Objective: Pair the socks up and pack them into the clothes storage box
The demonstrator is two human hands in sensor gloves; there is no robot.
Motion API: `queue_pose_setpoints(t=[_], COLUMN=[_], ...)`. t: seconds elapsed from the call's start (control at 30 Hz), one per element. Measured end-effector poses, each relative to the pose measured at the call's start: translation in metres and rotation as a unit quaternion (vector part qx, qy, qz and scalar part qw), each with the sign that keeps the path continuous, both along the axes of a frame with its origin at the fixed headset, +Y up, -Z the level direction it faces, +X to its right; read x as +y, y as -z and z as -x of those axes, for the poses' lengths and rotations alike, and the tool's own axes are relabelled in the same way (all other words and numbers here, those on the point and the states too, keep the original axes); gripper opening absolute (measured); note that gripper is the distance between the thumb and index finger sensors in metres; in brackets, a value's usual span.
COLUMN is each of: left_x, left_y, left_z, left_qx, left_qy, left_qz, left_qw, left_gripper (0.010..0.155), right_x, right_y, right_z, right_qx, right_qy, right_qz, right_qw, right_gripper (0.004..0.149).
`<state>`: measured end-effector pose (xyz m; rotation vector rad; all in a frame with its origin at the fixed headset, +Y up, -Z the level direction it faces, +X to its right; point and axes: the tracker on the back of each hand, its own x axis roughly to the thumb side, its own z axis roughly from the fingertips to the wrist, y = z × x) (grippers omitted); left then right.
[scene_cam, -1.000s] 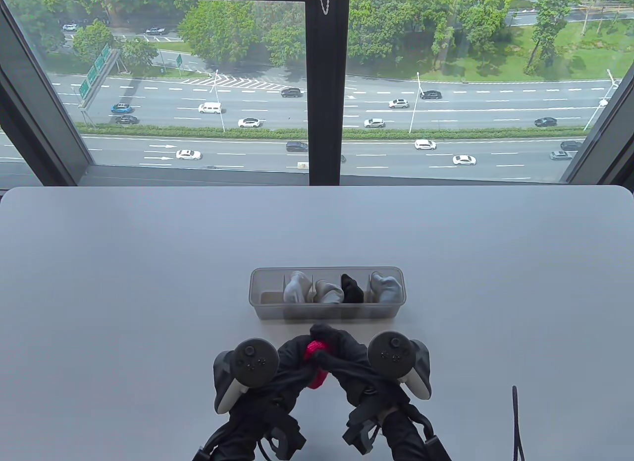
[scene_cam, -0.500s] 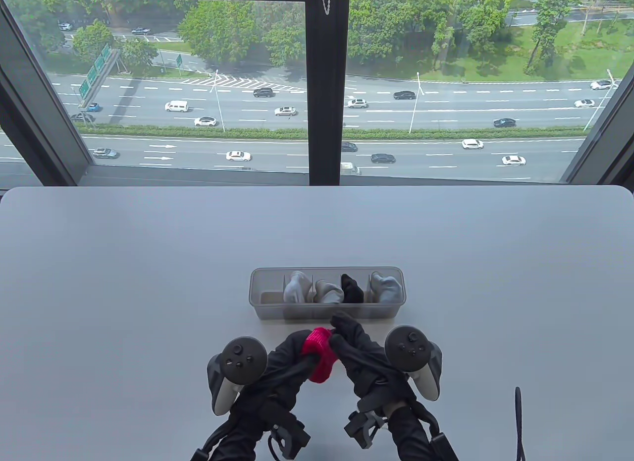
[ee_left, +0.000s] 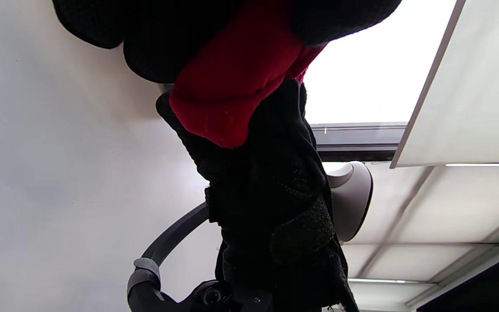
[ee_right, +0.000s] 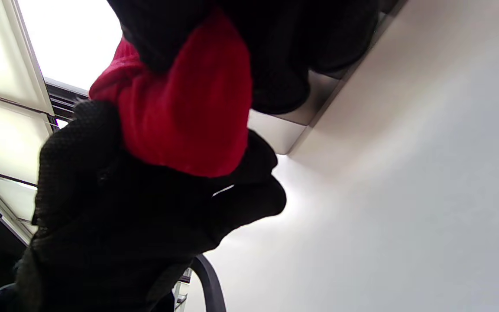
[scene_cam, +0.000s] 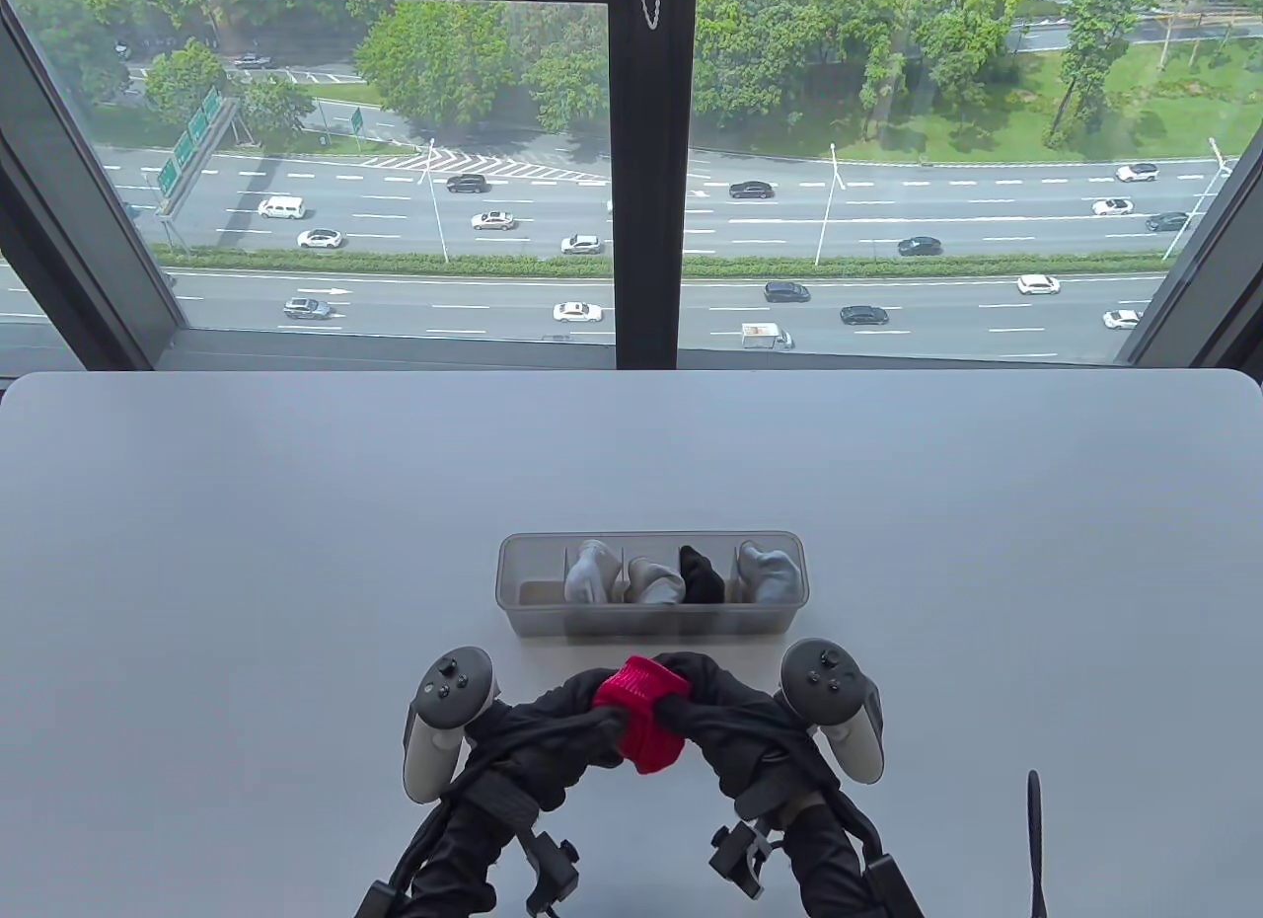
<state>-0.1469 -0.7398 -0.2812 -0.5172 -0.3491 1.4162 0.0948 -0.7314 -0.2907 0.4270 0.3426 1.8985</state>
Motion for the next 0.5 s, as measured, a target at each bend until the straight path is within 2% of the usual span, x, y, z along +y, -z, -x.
queue_pose_setpoints(t=[0.07,0.13,0.27,0.3,0.33,0.43,0.5], left_x=[0.002,0.005,0.015,0.015,0.015,0.015,0.017], left_y=[0.000,-0.001,-0.004,-0.004,-0.004,-0.004,-0.003], left_z=[0.003,0.004,0.010,0.010,0.010,0.006,0.003], left_qx=[0.005,0.062,0.136,0.152,0.162,0.104,0.070], left_qy=[0.018,0.024,0.050,0.036,0.017,0.027,0.018], left_qz=[0.006,0.000,-0.070,-0.073,-0.073,-0.079,-0.087], left_qw=[1.000,0.998,0.987,0.985,0.984,0.991,0.994], left_gripper=[0.069,0.060,0.053,0.052,0.051,0.051,0.049], right_x=[0.007,0.010,0.000,-0.003,-0.006,-0.007,-0.005], right_y=[-0.001,-0.003,-0.003,-0.004,-0.005,-0.006,-0.004], right_z=[0.003,0.007,0.011,0.011,0.010,0.012,0.009], right_qx=[0.015,0.027,0.011,0.027,0.030,-0.006,-0.010], right_qy=[-0.028,-0.034,0.011,-0.002,-0.020,-0.018,-0.011], right_qz=[-0.023,-0.030,0.026,0.035,0.030,0.025,0.022], right_qw=[0.999,0.999,1.000,0.999,0.999,0.999,1.000], right_gripper=[0.054,0.058,0.081,0.083,0.077,0.043,0.041])
